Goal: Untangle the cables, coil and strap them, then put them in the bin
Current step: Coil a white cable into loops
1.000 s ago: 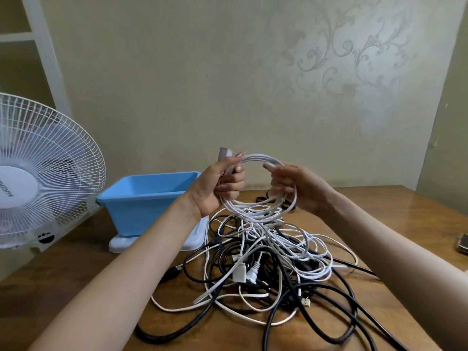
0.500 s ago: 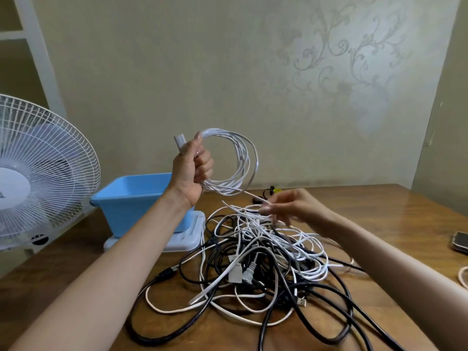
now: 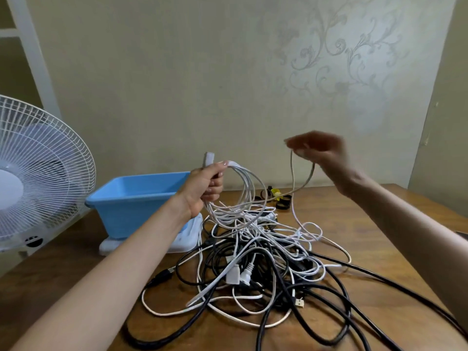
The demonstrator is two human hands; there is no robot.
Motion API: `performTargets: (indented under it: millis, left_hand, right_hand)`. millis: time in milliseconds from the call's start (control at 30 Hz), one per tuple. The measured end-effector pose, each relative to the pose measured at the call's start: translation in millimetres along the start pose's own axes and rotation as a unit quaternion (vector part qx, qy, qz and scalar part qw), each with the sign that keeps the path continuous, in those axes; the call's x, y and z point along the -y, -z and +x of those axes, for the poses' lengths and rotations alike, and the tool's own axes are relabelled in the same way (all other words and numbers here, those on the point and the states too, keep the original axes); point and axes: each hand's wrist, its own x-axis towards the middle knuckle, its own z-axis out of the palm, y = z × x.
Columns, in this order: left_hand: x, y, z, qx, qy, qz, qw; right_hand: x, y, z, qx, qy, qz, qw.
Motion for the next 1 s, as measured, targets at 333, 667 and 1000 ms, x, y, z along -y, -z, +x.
performTargets:
  millis: [333,667,1000]
  left_hand:
    - [-6.6,-15.6,-2.9,0.032,0.019,0.108,0.993]
    - [-6.1,-22.2,-0.3,0.138,-0.078,0.113,0.981]
    - [-3.0,-16.8,5.5,0.017,-0.025,0.078,0.997]
  right_hand:
    - [41.5,-29.8,7.4,0.178,0.018,-0.098,0.979]
    - [38.8,-54.9,9.2,0.193,-0.066,-0.002,0.979]
    - [38.4,-44.4,2.3,0.247,-0.148,0.216,0.933]
